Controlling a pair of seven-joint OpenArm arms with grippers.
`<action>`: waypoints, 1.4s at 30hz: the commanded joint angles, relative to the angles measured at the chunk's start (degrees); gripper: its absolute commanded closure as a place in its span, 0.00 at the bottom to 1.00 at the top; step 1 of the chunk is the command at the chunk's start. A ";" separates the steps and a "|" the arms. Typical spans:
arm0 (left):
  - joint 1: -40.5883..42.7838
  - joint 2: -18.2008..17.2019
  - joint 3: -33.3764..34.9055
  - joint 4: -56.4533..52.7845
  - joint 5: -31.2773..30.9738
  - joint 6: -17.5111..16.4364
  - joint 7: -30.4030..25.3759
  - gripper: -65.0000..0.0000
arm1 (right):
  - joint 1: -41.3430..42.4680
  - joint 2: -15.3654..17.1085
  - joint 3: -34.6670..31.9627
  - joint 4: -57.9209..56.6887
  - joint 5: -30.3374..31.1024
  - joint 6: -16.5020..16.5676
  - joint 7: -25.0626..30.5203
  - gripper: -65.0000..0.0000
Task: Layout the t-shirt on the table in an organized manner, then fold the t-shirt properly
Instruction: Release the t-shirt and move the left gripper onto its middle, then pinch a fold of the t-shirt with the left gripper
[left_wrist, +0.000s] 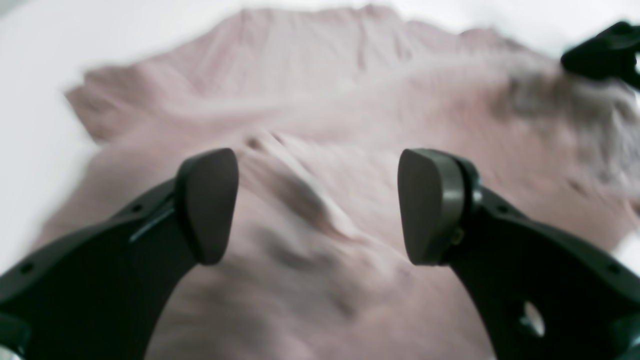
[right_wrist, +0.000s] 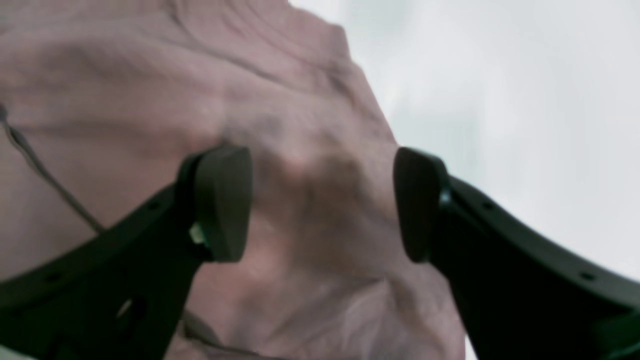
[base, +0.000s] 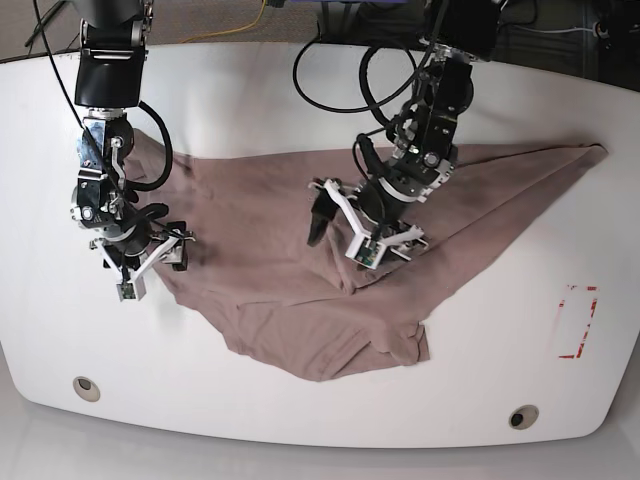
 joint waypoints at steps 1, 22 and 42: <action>-0.05 0.45 0.83 0.81 -0.41 1.61 -1.73 0.30 | 0.80 1.29 0.38 1.06 0.18 0.19 1.36 0.34; 1.88 -1.40 3.12 -0.95 5.30 2.14 -1.73 0.30 | 0.01 0.94 0.38 1.06 0.18 0.19 1.36 0.35; 1.44 -2.54 3.38 -7.01 4.95 1.97 -1.73 0.30 | 0.01 0.85 0.46 1.15 0.27 0.19 1.36 0.35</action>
